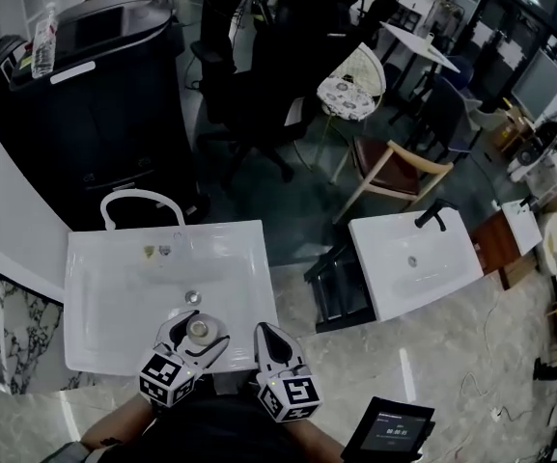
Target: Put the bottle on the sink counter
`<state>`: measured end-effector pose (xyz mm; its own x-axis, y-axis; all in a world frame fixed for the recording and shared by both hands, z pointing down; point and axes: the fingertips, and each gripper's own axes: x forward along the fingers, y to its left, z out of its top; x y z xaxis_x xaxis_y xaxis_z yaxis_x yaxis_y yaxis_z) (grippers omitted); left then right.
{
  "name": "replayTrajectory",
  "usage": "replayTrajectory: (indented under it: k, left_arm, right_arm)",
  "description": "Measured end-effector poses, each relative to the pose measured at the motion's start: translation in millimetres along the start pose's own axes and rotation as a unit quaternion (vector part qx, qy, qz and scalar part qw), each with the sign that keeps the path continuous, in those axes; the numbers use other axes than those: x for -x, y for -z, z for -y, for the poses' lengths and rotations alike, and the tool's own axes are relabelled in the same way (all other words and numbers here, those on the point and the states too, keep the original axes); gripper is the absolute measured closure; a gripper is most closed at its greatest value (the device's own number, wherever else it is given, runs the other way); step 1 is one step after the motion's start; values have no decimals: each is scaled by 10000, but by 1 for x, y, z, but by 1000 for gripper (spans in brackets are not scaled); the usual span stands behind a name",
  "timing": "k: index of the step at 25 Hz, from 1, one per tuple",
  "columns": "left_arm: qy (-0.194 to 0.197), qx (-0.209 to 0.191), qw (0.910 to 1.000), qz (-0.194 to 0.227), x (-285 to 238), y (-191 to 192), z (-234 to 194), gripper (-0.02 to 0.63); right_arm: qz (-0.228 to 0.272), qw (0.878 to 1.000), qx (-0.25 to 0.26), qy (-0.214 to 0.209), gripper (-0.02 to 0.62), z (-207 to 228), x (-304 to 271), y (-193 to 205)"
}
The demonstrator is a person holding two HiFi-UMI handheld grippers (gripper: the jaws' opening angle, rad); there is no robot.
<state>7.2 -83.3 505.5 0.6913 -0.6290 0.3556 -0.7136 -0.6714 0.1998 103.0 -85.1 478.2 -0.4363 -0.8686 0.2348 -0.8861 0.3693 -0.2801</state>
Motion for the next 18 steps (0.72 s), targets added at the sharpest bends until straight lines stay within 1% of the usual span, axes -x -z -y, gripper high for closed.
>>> replayTrajectory:
  k: [7,14,18]
  left_arm:
    - [-367,-42,9993,18,-26,-6,-13,268]
    - [-723,-56,9974,24,-57,-7,-44,268]
    - [-816,-107,9966,-82,-76,-5,-64,268]
  right_arm:
    - [-50,9998,-108,-148,600,24,-12,0]
    - [-178,9994,-219,-217,600,40,-28,5]
    - [-219,9991,-308,-198,600,48,-39,8]
